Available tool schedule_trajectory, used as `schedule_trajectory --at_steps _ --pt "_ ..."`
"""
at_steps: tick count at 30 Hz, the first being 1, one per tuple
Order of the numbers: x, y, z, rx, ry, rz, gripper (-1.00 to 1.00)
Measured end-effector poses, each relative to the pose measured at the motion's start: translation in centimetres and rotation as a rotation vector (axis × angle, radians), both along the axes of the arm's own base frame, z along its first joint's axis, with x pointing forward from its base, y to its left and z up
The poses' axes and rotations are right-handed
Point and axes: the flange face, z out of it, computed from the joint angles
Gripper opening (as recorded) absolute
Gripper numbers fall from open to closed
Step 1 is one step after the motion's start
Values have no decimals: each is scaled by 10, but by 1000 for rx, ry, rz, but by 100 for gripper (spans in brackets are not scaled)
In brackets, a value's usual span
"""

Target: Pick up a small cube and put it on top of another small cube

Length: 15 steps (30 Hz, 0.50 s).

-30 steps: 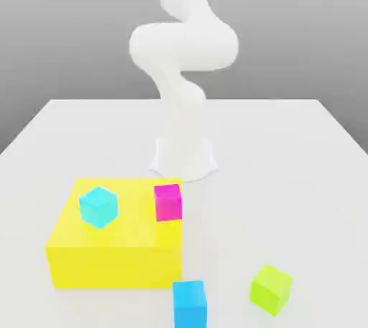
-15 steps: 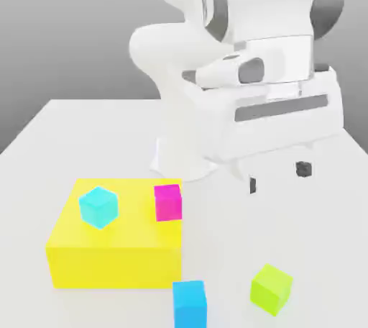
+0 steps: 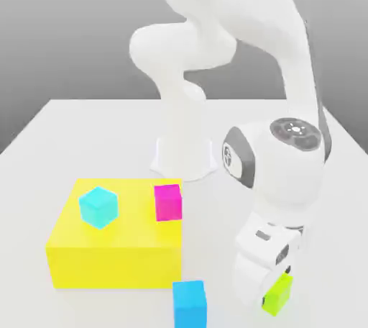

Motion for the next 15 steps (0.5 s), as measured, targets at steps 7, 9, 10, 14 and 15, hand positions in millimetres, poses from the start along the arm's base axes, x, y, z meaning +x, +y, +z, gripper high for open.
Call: schedule_trajectory --at_steps 7,9,10,14,15 --pt "1 0 20 -1 1 1 -100" --pt "1 0 43 -1 0 0 -100" --pt "0 0 54 0 1 -1 -100" --pt "-6 -32 95 -1 1 -65 -100" --pt "-7 -45 104 -1 1 -94 -100"
